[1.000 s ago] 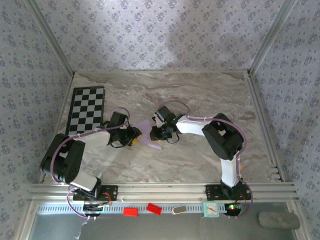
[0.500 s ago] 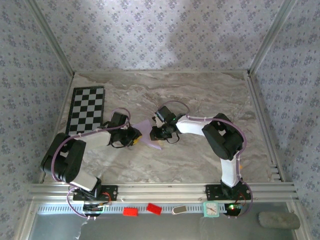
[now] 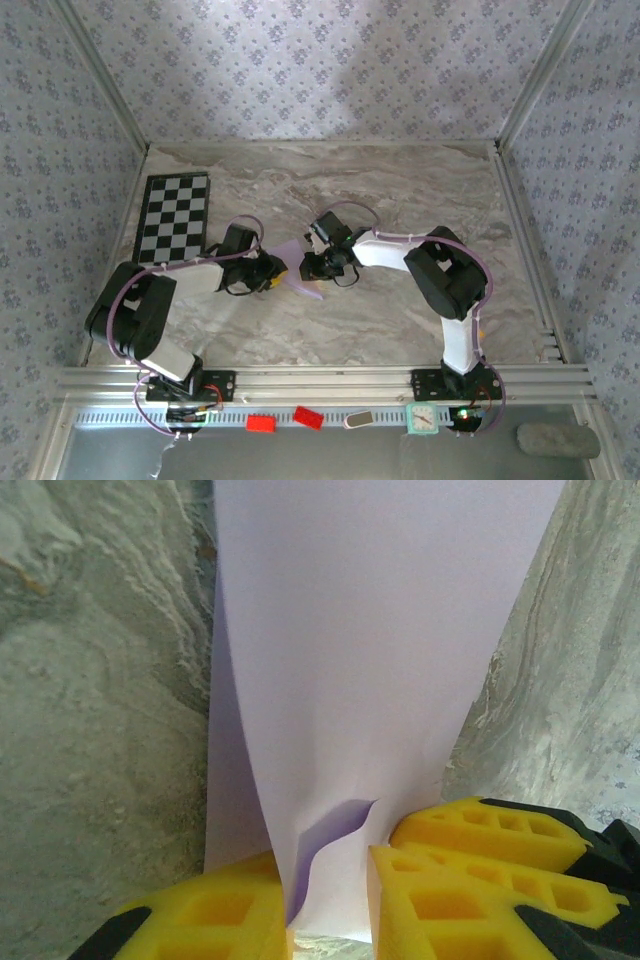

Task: Fold a paper plane with a square sheet of paper (pick it up from the middle)
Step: Fourth fold the wing at the center of the table.

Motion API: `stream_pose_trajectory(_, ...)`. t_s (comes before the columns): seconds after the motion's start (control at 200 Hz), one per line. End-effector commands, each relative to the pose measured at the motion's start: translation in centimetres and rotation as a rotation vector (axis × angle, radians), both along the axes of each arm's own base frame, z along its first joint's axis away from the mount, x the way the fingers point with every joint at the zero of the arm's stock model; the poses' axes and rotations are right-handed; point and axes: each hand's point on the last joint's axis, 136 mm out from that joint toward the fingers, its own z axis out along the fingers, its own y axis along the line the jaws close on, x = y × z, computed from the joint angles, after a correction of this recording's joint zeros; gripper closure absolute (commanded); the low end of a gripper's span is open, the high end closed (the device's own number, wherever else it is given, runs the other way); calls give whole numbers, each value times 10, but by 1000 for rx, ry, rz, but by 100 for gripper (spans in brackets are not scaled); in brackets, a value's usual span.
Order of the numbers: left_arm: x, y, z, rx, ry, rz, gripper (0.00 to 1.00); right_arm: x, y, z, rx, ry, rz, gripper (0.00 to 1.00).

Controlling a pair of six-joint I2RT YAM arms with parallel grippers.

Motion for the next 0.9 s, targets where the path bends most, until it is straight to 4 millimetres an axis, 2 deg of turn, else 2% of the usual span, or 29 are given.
stream_pose_trajectory(0.0,-1,-5,-1,-24,-6,-16,76,-6,-11,-13,-25,32,-10,76)
stream_pose_trajectory(0.195,-3,-2,-4,-18,8,3,86,6,-6,24,46,-79,3,66)
stream_pose_trajectory(0.325,-2,0,0,-18,11,24,94,13,-15,47,33,-214,8,55)
stream_pose_trajectory(0.5,1,1,7,-27,19,72,95,18,-38,51,-106,-413,42,49)
stream_pose_trajectory(0.6,3,1,11,-35,26,105,95,12,-38,53,-168,-530,109,43)
stream_pose_trajectory(0.705,2,2,12,-37,47,139,95,3,-30,55,-159,-596,181,40)
stream_pose_trajectory(0.895,3,2,16,-44,61,174,95,-16,-5,51,-116,-685,310,41)
